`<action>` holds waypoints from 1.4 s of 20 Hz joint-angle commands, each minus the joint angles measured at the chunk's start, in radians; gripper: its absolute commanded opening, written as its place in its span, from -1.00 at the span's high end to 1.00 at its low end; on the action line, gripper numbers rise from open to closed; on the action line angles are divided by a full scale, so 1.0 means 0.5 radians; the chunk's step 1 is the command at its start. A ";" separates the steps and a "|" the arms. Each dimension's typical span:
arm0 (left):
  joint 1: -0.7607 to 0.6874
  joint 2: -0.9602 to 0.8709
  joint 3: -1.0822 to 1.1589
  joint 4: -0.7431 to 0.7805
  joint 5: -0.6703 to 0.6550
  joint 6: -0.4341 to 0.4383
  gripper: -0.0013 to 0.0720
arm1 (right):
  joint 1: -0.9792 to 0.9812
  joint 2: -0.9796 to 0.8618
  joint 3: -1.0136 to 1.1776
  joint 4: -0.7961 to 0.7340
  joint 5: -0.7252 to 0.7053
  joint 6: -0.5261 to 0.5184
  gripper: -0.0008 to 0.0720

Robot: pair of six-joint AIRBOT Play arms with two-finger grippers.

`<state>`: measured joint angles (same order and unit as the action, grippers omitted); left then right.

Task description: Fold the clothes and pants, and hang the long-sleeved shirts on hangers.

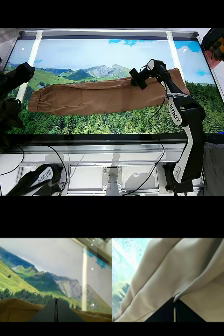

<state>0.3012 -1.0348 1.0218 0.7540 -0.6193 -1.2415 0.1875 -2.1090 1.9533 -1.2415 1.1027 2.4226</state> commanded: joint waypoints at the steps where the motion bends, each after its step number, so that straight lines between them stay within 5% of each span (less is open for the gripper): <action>1: -0.001 0.001 0.002 0.000 0.001 0.000 0.91 | -0.002 -0.002 0.003 -0.001 -0.076 -0.058 0.95; 8: -0.001 0.001 0.002 0.001 0.001 0.000 0.92 | 0.001 -0.002 0.146 -0.027 -0.538 -0.123 0.94; 9: -0.001 0.001 0.002 0.001 0.001 0.000 0.92 | 0.001 -0.002 0.146 -0.029 -0.622 -0.123 0.84; 11: -0.001 0.000 0.002 0.001 0.001 0.000 0.92 | 0.001 -0.002 0.146 -0.031 -0.795 -0.123 -0.13; 16: -0.001 0.000 0.002 0.002 0.001 0.001 0.92 | -0.030 -0.002 0.147 -0.042 -1.040 -0.226 -0.19; 19: 0.004 0.000 0.002 0.060 0.002 0.003 0.92 | -0.082 0.018 0.147 -0.037 -0.916 -0.333 -0.14; 20: 0.015 0.000 0.002 0.160 -0.001 0.002 0.92 | -0.102 0.037 0.147 -0.037 -0.837 -0.377 0.19; 21: 0.036 0.000 0.002 0.280 -0.003 0.001 0.92 | -0.124 0.059 0.147 -0.031 -0.758 -0.438 0.73; 22: 0.079 0.000 0.002 0.383 -0.031 0.000 0.92 | -0.150 0.091 0.147 -0.023 -0.671 -0.515 0.95; 25: 0.332 -0.005 0.002 0.406 -0.285 -0.001 0.93 | -0.227 0.211 0.147 0.118 -0.427 -1.005 0.95; 28: 0.668 -0.069 0.002 0.406 -0.641 0.024 0.93 | -0.317 0.321 0.147 0.674 -0.054 -1.754 0.96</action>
<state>0.5064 -1.0485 1.0218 0.9329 -0.7750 -1.2411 0.0662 -1.9938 2.0266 -1.1236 0.8932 1.8763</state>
